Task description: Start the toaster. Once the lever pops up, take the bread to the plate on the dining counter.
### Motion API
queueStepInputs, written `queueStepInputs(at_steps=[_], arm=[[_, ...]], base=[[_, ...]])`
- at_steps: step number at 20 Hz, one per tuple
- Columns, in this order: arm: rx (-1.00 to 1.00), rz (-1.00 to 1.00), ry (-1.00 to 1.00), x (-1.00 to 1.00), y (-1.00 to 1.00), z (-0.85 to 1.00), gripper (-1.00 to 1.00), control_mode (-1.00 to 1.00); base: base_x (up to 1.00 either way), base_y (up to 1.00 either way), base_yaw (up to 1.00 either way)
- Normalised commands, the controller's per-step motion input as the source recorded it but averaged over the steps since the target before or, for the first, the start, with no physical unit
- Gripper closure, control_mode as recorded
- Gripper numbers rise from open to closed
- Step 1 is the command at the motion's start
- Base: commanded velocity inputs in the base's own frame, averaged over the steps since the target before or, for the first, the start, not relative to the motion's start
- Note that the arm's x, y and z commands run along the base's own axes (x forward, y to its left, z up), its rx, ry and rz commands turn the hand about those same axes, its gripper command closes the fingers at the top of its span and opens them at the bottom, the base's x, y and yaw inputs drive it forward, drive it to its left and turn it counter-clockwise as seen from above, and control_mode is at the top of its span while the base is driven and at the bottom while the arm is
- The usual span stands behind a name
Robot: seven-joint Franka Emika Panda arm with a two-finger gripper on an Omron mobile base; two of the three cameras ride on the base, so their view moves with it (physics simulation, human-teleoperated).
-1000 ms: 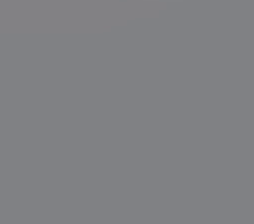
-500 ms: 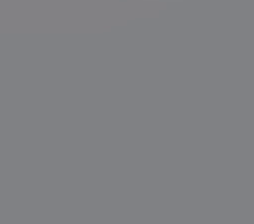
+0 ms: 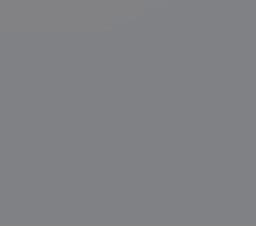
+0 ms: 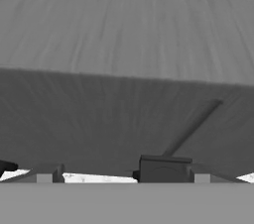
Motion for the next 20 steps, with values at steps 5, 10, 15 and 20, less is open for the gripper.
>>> queueStepInputs(at_steps=[5, 10, 15, 20], arm=[[-0.01, 0.00, 0.00, 0.00, 0.00, -0.29, -1.00, -1.00], [0.00, 0.00, 0.00, -0.02, 0.00, -0.07, -1.00, -1.00], [0.00, 0.00, 0.00, -0.06, 0.00, -0.05, -1.00, -1.00], [0.00, 0.00, 0.00, -0.05, 0.00, -0.08, -1.00, -1.00]], base=[[0.00, 0.00, 0.00], [0.00, 0.00, 0.00], [0.00, 0.00, 0.00], [0.00, 0.00, 0.00]])
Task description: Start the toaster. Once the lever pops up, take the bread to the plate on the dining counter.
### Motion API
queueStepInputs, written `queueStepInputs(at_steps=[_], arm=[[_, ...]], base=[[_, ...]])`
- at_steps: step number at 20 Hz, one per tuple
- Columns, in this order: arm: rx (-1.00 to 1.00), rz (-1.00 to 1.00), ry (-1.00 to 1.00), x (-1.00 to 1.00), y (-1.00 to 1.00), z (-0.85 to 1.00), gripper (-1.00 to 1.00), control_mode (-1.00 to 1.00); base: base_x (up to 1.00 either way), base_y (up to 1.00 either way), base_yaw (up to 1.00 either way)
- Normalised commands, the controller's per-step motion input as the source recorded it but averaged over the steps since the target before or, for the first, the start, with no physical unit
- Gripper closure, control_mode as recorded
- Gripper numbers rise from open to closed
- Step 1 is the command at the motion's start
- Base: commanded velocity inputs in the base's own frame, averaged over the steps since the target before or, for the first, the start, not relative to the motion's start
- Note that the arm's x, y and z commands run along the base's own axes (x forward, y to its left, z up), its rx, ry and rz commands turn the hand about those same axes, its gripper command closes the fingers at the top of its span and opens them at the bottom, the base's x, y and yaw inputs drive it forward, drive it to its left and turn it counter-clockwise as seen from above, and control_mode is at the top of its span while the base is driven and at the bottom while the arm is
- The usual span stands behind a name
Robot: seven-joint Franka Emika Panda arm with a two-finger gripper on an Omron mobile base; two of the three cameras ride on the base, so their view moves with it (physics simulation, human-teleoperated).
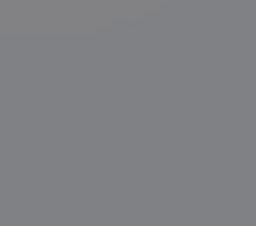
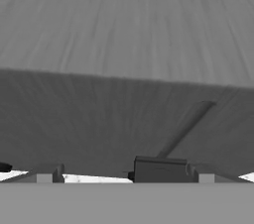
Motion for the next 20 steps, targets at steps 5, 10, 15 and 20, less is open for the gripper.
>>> queueStepInputs(at_steps=[5, 10, 15, 20], arm=[[-0.03, 0.00, 0.00, -0.24, 0.05, -0.18, -1.00, -1.00], [-0.09, 0.00, 0.04, -0.15, 0.22, -0.52, -1.00, -1.00], [-0.03, 0.00, 0.01, -0.03, 0.09, -0.27, -1.00, -1.00], [0.00, 0.00, -0.01, -0.30, -0.01, 0.05, -1.00, -1.00]], base=[[0.00, 0.00, 0.00], [0.00, 0.00, 0.00], [0.00, 0.00, 0.00], [0.00, 0.00, 0.00]])
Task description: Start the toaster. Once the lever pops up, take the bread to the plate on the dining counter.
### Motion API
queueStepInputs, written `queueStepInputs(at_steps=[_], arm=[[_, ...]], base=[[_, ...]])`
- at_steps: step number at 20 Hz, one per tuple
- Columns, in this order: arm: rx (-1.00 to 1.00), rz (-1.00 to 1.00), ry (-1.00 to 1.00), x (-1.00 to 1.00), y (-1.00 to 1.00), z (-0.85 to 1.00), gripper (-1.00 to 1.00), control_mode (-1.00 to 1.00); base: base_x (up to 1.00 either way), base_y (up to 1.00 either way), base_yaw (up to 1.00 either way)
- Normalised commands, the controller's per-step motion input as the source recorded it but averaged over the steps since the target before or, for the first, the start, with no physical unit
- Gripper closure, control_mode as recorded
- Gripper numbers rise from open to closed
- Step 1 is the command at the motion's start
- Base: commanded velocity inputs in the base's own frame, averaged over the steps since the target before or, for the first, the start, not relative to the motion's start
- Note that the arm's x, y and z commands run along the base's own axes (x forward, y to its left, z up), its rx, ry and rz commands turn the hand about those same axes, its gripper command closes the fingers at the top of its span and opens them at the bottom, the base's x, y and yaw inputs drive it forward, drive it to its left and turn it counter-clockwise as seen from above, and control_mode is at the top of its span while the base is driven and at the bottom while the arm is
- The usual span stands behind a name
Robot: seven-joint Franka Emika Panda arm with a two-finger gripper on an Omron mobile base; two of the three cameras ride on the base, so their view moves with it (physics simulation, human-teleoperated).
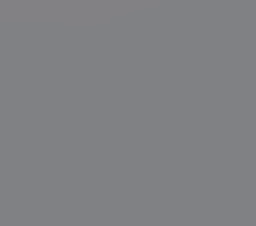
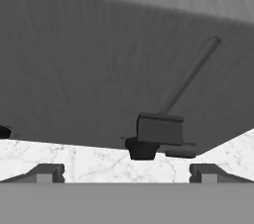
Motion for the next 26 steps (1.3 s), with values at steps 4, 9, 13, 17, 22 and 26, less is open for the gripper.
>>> queueStepInputs(at_steps=[4, 9, 13, 17, 22, 26], arm=[[0.00, 0.00, 0.00, -0.09, -0.01, 0.35, -1.00, -1.00], [0.00, 0.00, -0.01, -0.02, 0.00, 0.57, -1.00, -1.00], [0.00, 0.00, -0.10, -0.07, 0.00, 0.69, -1.00, -1.00], [0.00, 0.00, -0.13, -0.03, 0.00, 0.71, -1.00, -1.00], [0.03, 0.00, -0.24, 0.00, 0.00, 0.40, -1.00, -1.00], [0.08, 0.00, -0.28, -0.03, 0.00, 0.23, -1.00, -1.00]], base=[[0.00, 0.00, 0.00], [0.00, 0.00, 0.00], [0.00, 0.00, 0.00], [0.00, 0.00, 0.00], [0.00, 0.00, 0.00], [0.00, 0.00, 0.00]])
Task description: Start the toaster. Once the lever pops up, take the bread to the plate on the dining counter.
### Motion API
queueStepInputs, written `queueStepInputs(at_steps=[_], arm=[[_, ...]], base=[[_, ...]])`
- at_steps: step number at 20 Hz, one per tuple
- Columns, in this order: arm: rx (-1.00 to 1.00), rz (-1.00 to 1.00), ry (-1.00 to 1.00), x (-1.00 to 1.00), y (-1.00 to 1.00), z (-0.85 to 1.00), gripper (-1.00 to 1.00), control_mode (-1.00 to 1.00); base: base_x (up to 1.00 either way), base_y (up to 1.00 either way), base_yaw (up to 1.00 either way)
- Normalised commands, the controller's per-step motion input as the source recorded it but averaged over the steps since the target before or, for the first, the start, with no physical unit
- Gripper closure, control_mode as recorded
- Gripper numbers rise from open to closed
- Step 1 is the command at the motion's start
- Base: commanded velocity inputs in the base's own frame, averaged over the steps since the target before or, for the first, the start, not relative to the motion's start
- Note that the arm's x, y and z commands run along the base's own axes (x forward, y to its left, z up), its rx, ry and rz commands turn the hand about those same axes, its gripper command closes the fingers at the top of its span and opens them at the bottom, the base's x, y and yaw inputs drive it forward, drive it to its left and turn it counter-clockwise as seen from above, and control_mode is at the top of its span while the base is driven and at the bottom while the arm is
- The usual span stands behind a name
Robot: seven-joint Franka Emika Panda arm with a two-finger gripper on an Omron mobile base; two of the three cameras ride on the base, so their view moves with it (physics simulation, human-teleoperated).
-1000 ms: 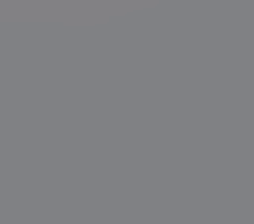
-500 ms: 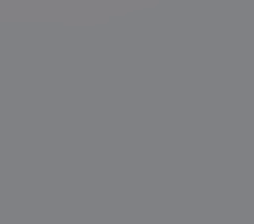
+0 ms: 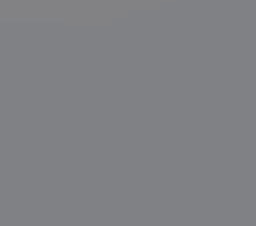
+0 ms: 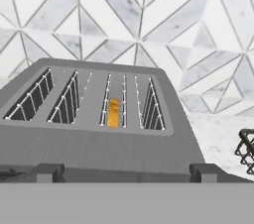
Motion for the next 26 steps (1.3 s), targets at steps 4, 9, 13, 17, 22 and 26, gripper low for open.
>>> queueStepInputs(at_steps=[4, 9, 13, 17, 22, 26], arm=[[0.10, 0.00, -0.14, 0.04, 0.00, 0.29, -1.00, -1.00], [0.02, 0.00, 0.00, 0.24, 0.00, 0.19, -1.00, -1.00], [0.02, 0.00, 0.00, 0.40, 0.00, 0.05, -1.00, -1.00], [0.00, 0.00, 0.00, 0.23, 0.00, -0.14, -1.00, -1.00], [0.03, 0.00, -0.04, 0.11, 0.00, -0.29, -1.00, -1.00], [0.05, 0.00, 0.00, 0.18, 0.00, -0.05, -1.00, -1.00]], base=[[0.00, 0.00, 0.00], [0.00, 0.00, 0.00], [0.00, 0.00, 0.00], [0.00, 0.00, 0.00], [0.00, 0.00, 0.00], [0.00, 0.00, 0.00]])
